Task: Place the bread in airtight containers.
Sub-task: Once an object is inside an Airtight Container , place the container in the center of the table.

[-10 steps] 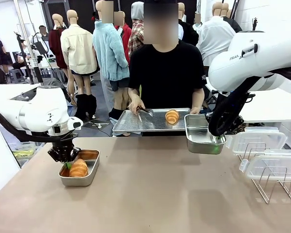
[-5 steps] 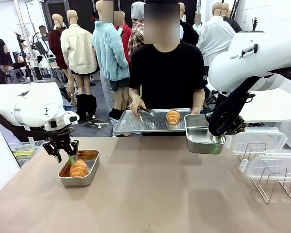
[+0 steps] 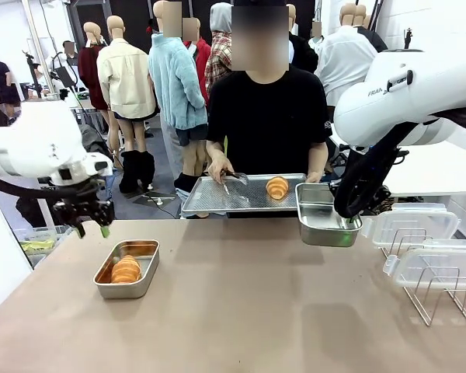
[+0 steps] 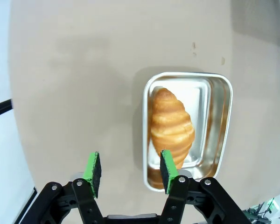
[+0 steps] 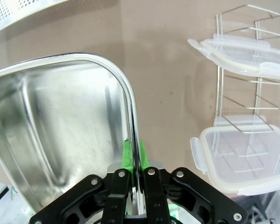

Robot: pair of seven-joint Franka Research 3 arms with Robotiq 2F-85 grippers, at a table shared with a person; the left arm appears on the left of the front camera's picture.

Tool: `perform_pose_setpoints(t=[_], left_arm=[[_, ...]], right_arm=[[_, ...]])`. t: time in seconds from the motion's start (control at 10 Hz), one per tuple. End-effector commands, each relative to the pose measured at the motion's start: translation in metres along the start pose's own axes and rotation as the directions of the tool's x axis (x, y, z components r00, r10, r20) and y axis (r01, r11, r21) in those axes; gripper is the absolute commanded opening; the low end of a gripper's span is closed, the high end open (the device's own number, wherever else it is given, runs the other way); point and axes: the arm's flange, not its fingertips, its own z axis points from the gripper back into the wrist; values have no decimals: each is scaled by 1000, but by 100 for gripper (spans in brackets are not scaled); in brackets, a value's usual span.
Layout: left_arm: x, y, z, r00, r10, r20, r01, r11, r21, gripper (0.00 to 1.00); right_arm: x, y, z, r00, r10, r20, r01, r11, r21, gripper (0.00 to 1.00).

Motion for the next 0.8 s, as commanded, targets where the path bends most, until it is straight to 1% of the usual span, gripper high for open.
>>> perform_pose_setpoints(t=[0.0, 0.1, 0.2, 0.3, 0.6, 0.7], left_arm=[[3, 40, 23, 999, 42, 10, -42, 999, -4, 66], [3, 66, 33, 999, 27, 34, -27, 1000, 8, 66], [1, 87, 40, 998, 45, 50, -45, 999, 8, 86], [-3, 109, 45, 995, 79, 61, -80, 997, 15, 100], [-11, 150, 47, 992, 107, 65, -110, 993, 41, 100], [-11, 159, 45, 991, 117, 67, -119, 993, 23, 100]], right_arm=[[-2, -1, 1, 1000, -3, 8, 3, 1000, 3, 0], [-2, -1, 1, 1000, -3, 8, 3, 1000, 3, 0], [-2, -1, 1, 1000, -3, 8, 3, 1000, 3, 0], [-2, -1, 1, 1000, -3, 8, 3, 1000, 3, 0], [-2, -1, 1, 1000, -3, 8, 3, 1000, 3, 0], [-2, -1, 1, 1000, -3, 8, 3, 1000, 3, 0]])
